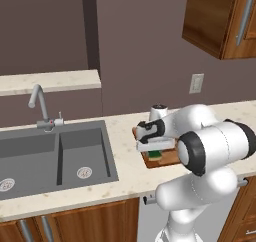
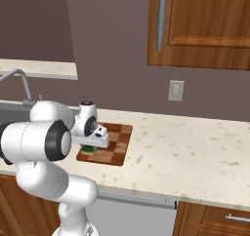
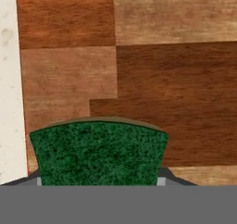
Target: Pick up the sponge from the counter and clean the cutting board by briefly scrubbing or pressing down on the cutting board. Once finished, release the sponge.
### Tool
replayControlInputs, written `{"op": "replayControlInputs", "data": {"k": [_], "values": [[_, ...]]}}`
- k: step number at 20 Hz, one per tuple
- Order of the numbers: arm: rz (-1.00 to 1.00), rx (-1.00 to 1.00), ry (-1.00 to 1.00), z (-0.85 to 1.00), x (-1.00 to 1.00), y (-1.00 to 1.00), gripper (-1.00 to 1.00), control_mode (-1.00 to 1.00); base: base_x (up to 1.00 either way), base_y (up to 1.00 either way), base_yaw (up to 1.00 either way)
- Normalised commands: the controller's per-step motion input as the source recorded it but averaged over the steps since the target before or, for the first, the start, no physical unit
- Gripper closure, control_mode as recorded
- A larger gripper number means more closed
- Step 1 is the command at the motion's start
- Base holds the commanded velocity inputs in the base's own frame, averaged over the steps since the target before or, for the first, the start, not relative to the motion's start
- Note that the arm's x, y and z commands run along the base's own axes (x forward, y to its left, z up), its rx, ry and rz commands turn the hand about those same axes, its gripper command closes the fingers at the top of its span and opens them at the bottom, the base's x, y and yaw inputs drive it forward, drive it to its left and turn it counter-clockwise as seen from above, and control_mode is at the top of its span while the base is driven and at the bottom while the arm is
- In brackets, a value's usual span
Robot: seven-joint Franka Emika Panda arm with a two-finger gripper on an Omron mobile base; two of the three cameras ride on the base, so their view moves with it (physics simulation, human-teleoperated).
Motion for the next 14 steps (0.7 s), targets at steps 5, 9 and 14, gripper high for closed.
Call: {"op": "replayControlInputs", "data": {"k": [5, 9, 14], "values": [[0.01, 0.0, 0.0, -0.01, 0.0, -0.53, 1.0, -1.0, 0.0, 0.0, 0.0], [0.0, 0.0, 0.0, -0.2, 0.0, -0.31, 1.0, -1.0, 0.0, 0.0, 0.0], [0.0, -0.03, 0.01, -0.7, 0.0, -0.01, 1.0, -1.0, 0.0, 0.0, 0.0]]}}
